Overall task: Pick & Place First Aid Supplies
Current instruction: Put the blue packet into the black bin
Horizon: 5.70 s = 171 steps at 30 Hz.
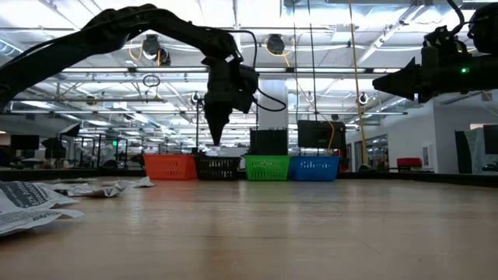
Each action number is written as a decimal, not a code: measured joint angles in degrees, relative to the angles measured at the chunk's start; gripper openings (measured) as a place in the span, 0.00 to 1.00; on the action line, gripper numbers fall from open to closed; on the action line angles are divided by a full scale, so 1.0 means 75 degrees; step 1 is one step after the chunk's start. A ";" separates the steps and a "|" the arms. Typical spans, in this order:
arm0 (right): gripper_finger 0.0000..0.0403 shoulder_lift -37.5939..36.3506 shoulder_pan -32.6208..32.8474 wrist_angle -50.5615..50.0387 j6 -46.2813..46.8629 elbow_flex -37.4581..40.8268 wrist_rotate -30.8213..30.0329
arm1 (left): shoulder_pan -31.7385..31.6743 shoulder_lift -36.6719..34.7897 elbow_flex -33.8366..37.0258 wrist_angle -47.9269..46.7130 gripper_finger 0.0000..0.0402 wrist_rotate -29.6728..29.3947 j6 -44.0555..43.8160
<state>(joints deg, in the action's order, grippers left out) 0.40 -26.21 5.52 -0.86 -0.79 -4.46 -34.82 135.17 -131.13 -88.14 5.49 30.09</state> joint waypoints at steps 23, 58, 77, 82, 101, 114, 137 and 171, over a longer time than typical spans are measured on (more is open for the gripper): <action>0.35 0.0001 -0.0001 0.0000 0.0000 -0.0001 0.0002 | 0.2890 -0.0818 0.0179 0.0217 0.35 -0.0148 0.0117; 0.35 0.0001 0.0002 0.0000 0.0001 0.0000 0.0001 | 0.7991 -0.0876 0.1384 0.0632 0.35 -0.0205 -0.1583; 0.35 -0.0001 0.0000 0.0000 0.0000 0.0000 0.0000 | 0.8835 -0.0885 0.3119 0.1784 0.35 -0.0072 -0.3107; 0.35 -0.0001 0.0000 0.0000 0.0002 0.0000 0.0000 | 0.9018 -0.0885 0.3734 0.2448 0.35 -0.0051 -0.3379; 0.35 -0.0002 0.0001 0.0000 0.0001 0.0001 0.0001 | 0.9169 -0.0931 0.4491 0.3622 0.03 0.0393 -0.3448; 0.35 -0.0002 -0.0001 0.0003 0.0000 0.0002 -0.0001 | 0.8168 -0.2141 0.4456 0.3166 0.01 0.0342 -0.3702; 0.35 0.0000 0.0001 0.0003 0.0000 0.0002 0.0002 | 0.4420 -0.3394 0.4441 0.1546 0.01 0.1022 -0.4579; 0.35 0.0001 0.0002 0.0003 0.0000 0.0002 0.0002 | -0.0673 -0.2645 0.3328 0.1706 0.00 0.0291 -0.5556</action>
<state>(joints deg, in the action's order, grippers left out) 0.40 -26.20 5.54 -0.86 -0.78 -4.45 -39.87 115.33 -106.17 -75.34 7.67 -11.58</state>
